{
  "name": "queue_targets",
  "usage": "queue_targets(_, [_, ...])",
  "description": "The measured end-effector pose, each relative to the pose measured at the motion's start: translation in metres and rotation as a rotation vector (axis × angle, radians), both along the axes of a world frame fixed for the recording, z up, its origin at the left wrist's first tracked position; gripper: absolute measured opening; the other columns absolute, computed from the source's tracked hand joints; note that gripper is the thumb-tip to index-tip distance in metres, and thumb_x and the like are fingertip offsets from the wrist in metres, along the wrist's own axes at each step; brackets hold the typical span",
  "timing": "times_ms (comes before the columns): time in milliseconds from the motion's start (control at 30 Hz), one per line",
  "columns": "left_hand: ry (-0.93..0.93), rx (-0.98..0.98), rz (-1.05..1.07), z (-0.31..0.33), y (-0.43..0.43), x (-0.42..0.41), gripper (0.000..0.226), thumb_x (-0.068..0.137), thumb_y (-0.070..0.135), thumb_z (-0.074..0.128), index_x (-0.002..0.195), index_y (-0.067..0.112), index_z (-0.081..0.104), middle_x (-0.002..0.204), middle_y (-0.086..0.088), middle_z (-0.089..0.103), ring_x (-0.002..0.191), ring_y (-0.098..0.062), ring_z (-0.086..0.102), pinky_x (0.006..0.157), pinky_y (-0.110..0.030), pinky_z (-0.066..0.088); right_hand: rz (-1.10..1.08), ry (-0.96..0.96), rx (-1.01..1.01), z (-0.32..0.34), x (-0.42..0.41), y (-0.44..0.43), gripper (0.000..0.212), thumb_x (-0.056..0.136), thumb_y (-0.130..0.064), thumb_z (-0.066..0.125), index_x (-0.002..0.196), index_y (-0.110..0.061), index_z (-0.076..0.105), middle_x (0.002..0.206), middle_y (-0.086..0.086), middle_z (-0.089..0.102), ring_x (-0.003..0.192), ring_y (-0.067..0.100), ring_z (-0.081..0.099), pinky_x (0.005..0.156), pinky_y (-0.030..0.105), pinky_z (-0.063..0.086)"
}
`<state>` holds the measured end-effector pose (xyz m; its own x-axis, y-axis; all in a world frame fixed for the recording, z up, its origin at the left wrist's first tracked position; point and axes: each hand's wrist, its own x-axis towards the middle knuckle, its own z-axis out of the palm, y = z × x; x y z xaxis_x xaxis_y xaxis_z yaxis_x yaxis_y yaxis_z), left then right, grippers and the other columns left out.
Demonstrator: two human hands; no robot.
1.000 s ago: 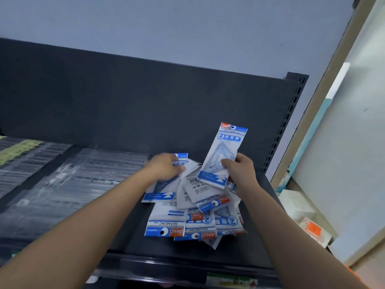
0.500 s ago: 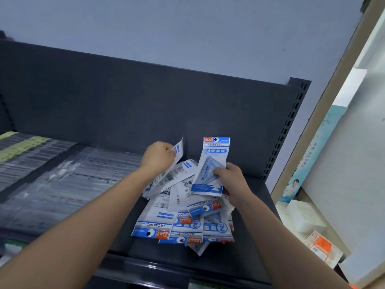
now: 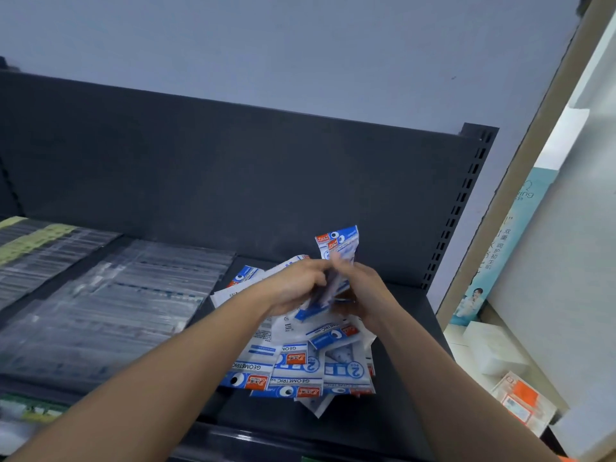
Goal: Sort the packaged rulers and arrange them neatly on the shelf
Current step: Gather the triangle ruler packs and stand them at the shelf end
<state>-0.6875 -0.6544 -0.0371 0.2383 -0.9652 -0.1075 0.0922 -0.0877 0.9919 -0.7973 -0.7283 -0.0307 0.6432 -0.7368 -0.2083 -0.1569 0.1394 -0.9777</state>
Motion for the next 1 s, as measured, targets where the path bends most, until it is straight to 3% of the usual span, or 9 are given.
queue_targets(100, [-0.409,0.063,0.145,0.006,0.005,0.015,0.050,0.086,-0.012,0.040,0.129,0.007,0.058,0.126,-0.010,0.061,0.110,-0.019,0.058,0.095,-0.028,0.047,-0.087,0.040,-0.054,-0.001,-0.004,-0.010,0.017,0.091,0.002,0.053,0.104,-0.002,0.062,0.084,0.014,0.069,0.068,0.025,0.065,0.067,0.038,0.054])
queue_targets(200, [-1.113,0.367,0.214,0.000,0.013,0.043,0.047,0.088,0.026,0.060,0.135,0.023,0.052,0.140,-0.004,0.049,0.129,-0.024,0.044,0.106,-0.038,0.039,-0.219,0.040,-0.024,-0.003,-0.013,-0.026,0.012,0.089,0.004,0.055,0.097,-0.005,0.058,0.088,0.016,0.069,0.069,0.028,0.066,0.080,0.055,0.054])
queue_targets(333, [-1.031,0.509,0.130,-0.010,0.024,0.062,0.055,0.083,0.060,0.061,0.122,0.022,0.057,0.121,0.002,0.061,0.112,-0.019,0.057,0.094,-0.031,0.046,-0.318,0.121,-0.108,-0.016,-0.029,-0.046,0.016,0.085,0.005,0.056,0.099,-0.004,0.058,0.100,0.019,0.067,0.082,0.032,0.066,0.064,0.035,0.055])
queue_targets(433, [-1.358,0.438,0.141,-0.007,0.025,0.064,0.037,0.093,0.049,0.052,0.088,0.013,0.060,0.087,-0.005,0.064,0.079,-0.022,0.058,0.065,-0.029,0.043,-0.327,0.256,-0.179,-0.024,-0.038,-0.051,0.014,0.084,0.002,0.057,0.082,-0.012,0.057,0.094,0.016,0.066,0.074,0.028,0.062,0.055,0.027,0.047])
queue_targets(500, [-1.442,0.394,0.252,-0.002,0.027,0.062,0.029,0.096,0.034,0.046,0.085,0.011,0.059,0.082,-0.008,0.062,0.073,-0.025,0.057,0.060,-0.028,0.038,-0.285,0.336,-0.190,-0.026,-0.043,-0.053,0.009,0.083,-0.003,0.060,0.091,-0.007,0.061,0.096,0.015,0.067,0.072,0.025,0.063,0.051,0.024,0.044])
queue_targets(633, [-1.271,0.117,0.493,0.013,0.022,0.058,0.019,0.095,0.018,0.045,0.077,0.012,0.051,0.081,-0.006,0.055,0.076,-0.025,0.053,0.061,-0.031,0.039,-0.228,0.470,-0.267,-0.031,-0.048,-0.063,0.021,0.077,-0.014,0.073,0.094,-0.008,0.064,0.095,0.009,0.070,0.079,0.025,0.067,0.063,0.033,0.056])
queue_targets(833, [-0.288,-0.249,0.382,0.049,0.008,0.020,0.011,0.091,0.008,0.063,0.099,0.014,0.068,0.094,-0.001,0.074,0.083,-0.014,0.072,0.073,-0.029,0.058,-0.238,0.738,-0.717,-0.036,-0.048,-0.058,0.048,0.076,-0.050,0.068,0.115,-0.023,0.062,0.118,0.006,0.061,0.110,0.027,0.055,0.094,0.040,0.048])
queue_targets(900, [-0.097,-0.255,0.411,0.049,0.000,0.010,0.016,0.089,0.003,0.063,0.104,0.007,0.065,0.099,-0.008,0.073,0.083,-0.020,0.072,0.070,-0.033,0.058,-0.321,0.473,-0.822,-0.029,-0.045,-0.047,0.051,0.086,-0.062,0.052,0.115,-0.023,0.065,0.116,0.004,0.063,0.112,0.025,0.055,0.094,0.039,0.046])
queue_targets(1000, [0.021,-0.232,0.431,0.046,-0.011,-0.008,0.012,0.092,0.001,0.058,0.102,0.007,0.062,0.102,-0.012,0.071,0.079,-0.021,0.069,0.061,-0.030,0.055,-0.114,-0.068,-0.418,-0.001,-0.041,-0.020,0.055,0.089,-0.061,0.049,0.098,-0.010,0.068,0.093,0.007,0.071,0.091,0.018,0.067,0.082,0.036,0.051])
